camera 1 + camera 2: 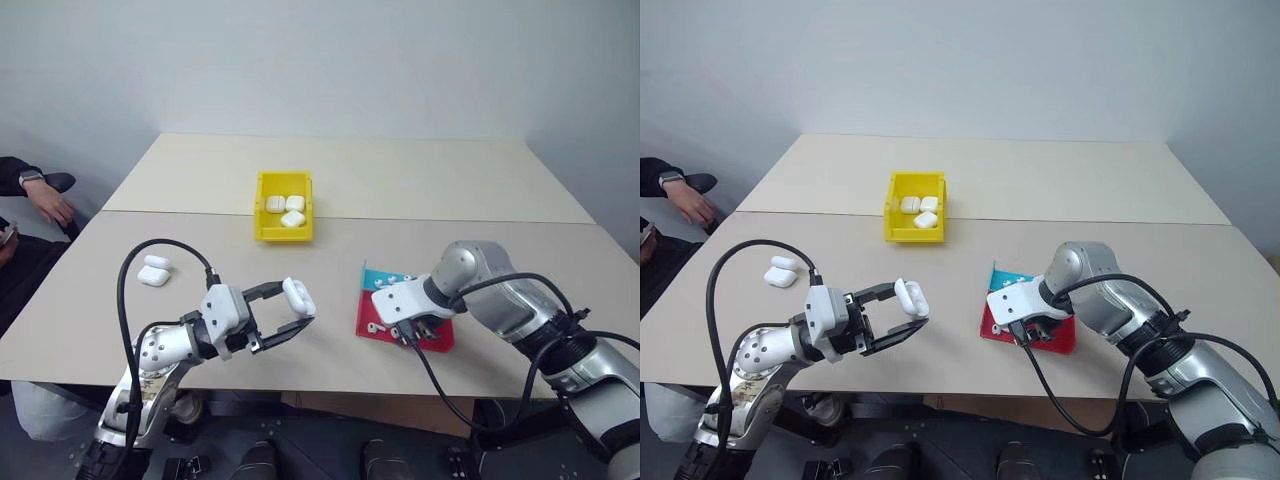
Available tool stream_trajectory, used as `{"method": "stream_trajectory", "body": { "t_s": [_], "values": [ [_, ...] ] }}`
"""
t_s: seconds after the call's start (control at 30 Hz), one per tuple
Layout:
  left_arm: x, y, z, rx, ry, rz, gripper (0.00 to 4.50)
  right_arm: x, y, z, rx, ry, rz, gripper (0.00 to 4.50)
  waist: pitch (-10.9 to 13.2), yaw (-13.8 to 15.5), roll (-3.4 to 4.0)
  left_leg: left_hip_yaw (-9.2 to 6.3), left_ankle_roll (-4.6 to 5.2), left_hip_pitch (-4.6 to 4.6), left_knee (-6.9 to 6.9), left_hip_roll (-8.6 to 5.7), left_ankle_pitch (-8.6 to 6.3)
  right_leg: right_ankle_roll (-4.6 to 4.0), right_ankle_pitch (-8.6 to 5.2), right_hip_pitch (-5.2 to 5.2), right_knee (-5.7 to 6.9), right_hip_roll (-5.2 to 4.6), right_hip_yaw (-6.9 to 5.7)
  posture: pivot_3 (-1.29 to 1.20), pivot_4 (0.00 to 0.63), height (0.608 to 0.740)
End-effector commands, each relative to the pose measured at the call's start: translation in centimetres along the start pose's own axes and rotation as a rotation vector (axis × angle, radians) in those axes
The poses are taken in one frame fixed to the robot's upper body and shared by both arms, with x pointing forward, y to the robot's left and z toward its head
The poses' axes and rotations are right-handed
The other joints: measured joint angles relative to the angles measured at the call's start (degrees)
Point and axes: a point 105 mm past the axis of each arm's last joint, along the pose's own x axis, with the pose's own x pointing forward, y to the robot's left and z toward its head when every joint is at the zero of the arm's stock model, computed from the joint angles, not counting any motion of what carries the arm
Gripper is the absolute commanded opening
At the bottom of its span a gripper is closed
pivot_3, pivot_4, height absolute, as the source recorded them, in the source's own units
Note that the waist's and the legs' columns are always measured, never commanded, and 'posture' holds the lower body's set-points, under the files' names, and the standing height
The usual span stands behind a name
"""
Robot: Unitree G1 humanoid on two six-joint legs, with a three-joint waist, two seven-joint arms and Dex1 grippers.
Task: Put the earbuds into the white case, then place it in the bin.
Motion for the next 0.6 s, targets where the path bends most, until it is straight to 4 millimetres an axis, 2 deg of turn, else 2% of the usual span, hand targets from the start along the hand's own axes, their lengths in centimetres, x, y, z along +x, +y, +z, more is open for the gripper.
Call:
{"method": "stream_trajectory", "body": {
  "t_s": [0.03, 0.1, 0.53, 0.6],
  "values": [
    [0.3, -0.07, 1.27, 0.049, -0.032, -0.013, 2.78, -0.37, -0.04, 0.04, -0.028, 0.006, -0.01, 1.63, 0.0, -0.02, 0.0, 0.0, 0.0, 0.0, 0.0, 0.0, 0.0, 0.0, 0.0, 0.0, 0.0, 0.0, 0.0, 0.0, 0.15, 0.74],
    [0.31, -0.07, 1.23, 0.047, -0.029, -0.015, 2.78, -0.35, -0.08, 0.01, -0.034, 0.009, -0.014, 1.16, 0.0, -0.06, 0.0, -0.01, 0.0, 0.0, 0.01, 0.0, 0.0, 0.0, 0.0, 0.0, -0.01, 0.0, 0.0, 0.0, 0.15, 0.74],
    [0.29, -0.06, 1.17, 0.047, -0.024, -0.018, 2.78, -0.67, -0.1, 0.3, -0.035, -0.004, -0.024, 1.16, 0.0, -0.05, 0.0, 0.0, -0.01, -0.01, 0.02, 0.0, 0.0, 0.0, 0.0, -0.29, -0.05, -0.02, 0.0, 0.0, 0.15, 0.74],
    [0.31, -0.04, 1.13, 0.048, -0.023, -0.019, 2.78, -0.71, 0.07, 0.37, -0.039, -0.006, -0.018, 0.84, 0.0, -0.05, 0.0, 0.01, -0.01, -0.03, 0.01, 0.0, -0.01, 0.0, 0.0, -0.3, -0.05, -0.02, 0.0, 0.0, 0.15, 0.74]
  ]
}}
